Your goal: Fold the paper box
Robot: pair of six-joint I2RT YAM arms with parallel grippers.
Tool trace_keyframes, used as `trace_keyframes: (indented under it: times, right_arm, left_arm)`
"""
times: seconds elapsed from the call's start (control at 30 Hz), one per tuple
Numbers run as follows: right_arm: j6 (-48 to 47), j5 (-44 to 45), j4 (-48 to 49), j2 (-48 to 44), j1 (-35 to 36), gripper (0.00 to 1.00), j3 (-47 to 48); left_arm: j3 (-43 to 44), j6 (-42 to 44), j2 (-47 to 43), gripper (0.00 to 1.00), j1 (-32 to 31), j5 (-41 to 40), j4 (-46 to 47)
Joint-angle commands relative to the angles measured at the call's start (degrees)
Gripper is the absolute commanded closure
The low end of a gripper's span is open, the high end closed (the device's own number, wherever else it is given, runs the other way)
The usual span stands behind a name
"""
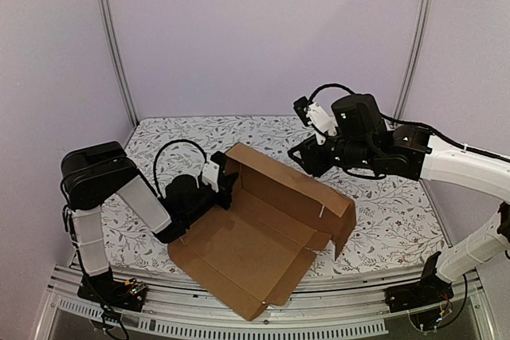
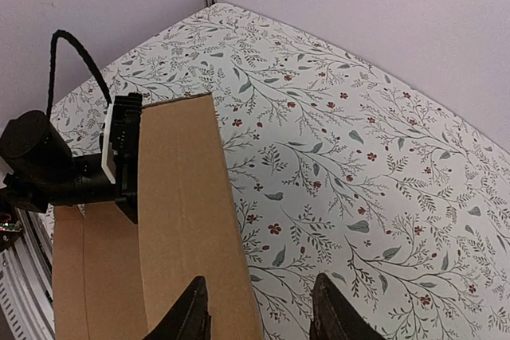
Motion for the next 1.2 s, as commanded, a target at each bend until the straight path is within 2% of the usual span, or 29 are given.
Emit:
trace_keyframes:
  times: [0.0, 0.13, 0.23, 0.37, 0.43, 0.6, 0.8, 1.17]
  right_arm:
    - [-1.0, 6.2, -7.7, -5.1, 0.1, 0.57, -1.7]
    - [-1.6, 9.6, -12.0, -8.3, 0.1, 0.61, -2.0]
    - [-1.7, 10.9, -14.9, -9.7, -0.2, 0.73, -2.2]
    - [-1.4, 11.3, -16.8, -10.8, -1.5, 0.92, -3.4]
    - [-1.3, 11.6, -17.1, -11.2, -2.5, 1.0, -4.2]
    - [-2.6, 11.9, -16.8, -10.8, -4.4, 1.0, -5.3]
    - [-3.0, 9.2, -15.4, -8.8, -7.0, 1.0, -6.0]
    - [-1.6, 6.1, -13.5, -7.6, -8.6, 1.0, -9.7]
  left_arm:
    - [-1.1, -0.9, -2.8, 1.0, -1.8, -9.5, 3.6]
    - [-1.8, -1.4, -5.4, 1.0, -3.4, -16.2, -0.3]
    - [-1.5, -3.2, -7.6, 1.0, -4.9, -20.7, -5.5]
    - [1.0, -8.1, -11.0, 1.0, -6.0, -23.7, -19.4]
    - [0.8, -9.4, -11.6, 1.0, -6.8, -26.2, -21.5]
    - [1.5, -12.3, -11.7, 1.0, -9.6, -34.4, -27.5]
    - [1.7, -15.3, -10.0, 1.0, -13.6, -41.6, -29.1]
    - [3.2, -17.2, -8.1, 1.0, -17.0, -45.8, -32.8]
